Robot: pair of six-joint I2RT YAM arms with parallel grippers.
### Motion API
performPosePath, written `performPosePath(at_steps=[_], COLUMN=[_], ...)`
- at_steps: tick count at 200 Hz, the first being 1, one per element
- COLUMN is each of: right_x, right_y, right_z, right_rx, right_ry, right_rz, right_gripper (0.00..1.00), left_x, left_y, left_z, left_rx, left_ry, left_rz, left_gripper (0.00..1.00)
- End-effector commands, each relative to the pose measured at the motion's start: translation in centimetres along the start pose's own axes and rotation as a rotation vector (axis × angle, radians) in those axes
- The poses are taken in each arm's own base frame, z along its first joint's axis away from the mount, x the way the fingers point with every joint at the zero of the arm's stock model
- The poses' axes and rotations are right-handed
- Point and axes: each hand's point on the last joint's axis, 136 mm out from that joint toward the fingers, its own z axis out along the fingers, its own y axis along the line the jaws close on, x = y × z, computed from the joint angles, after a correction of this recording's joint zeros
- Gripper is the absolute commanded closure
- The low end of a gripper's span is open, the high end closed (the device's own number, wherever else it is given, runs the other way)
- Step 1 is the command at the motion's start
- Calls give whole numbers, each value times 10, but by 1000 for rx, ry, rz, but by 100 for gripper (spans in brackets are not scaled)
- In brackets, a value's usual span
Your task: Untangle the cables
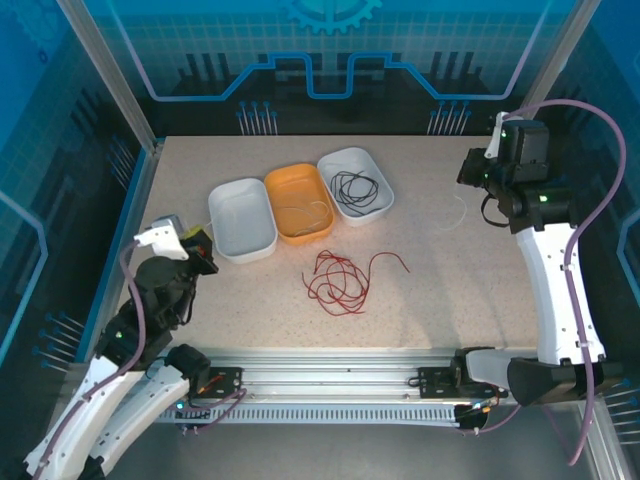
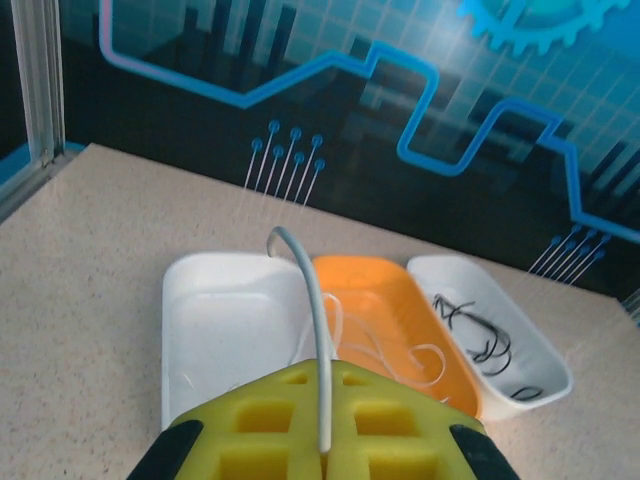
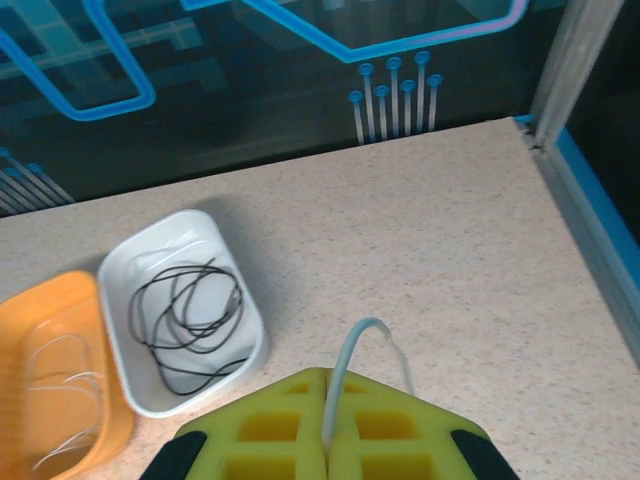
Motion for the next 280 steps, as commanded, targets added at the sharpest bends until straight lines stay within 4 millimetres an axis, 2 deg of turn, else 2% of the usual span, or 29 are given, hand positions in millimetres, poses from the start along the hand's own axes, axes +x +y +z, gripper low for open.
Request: performPosePath(at_steps=[1, 33, 52, 108, 151, 170, 191, 210, 233, 240, 255, 268, 280], right_x=[7, 24, 40, 88, 107, 111, 120, 137, 157, 173, 185, 191, 194], right_y=[31, 90, 130, 231, 297, 316, 328, 336, 350, 354, 362, 366, 368], right_z=[-5, 3, 16, 72, 109, 125, 147, 170, 191, 204, 217, 226, 232], right_rx=[-156, -288, -350, -474, -546, -562, -559, -555, -595, -609, -635, -645, -653], right_ry=[28, 73, 120, 251, 312, 330, 359, 401, 444, 477, 502, 515, 522], right_rz=[-9, -113, -178, -299, -340, -338, -327, -321, -299, -293, -275, -268, -264], right_gripper=[100, 100, 100, 100, 100, 100, 100, 100, 93, 93, 92, 86, 75], left_x=[-32, -59, -68, -77, -80, -79, -77, -76, -75, -75, -74, -74, -73], left_y=[-10, -31, -40, -56, -63, -66, -68, -70, -72, -73, -74, -74, -76], left_z=[-14, -25, -29, -37, -42, -41, -41, -42, -43, -43, -43, -43, -42], left_rx=[51, 148, 198, 288, 327, 344, 356, 367, 382, 384, 391, 393, 398], left_ry=[-71, -120, -141, -143, -138, -130, -118, -111, -102, -98, -93, -89, -82], left_rz=[-21, -45, -67, -98, -112, -118, -127, -135, -138, -141, -145, -147, -145], left_gripper=[100, 100, 100, 100, 100, 100, 100, 100, 100, 100, 100, 100, 100])
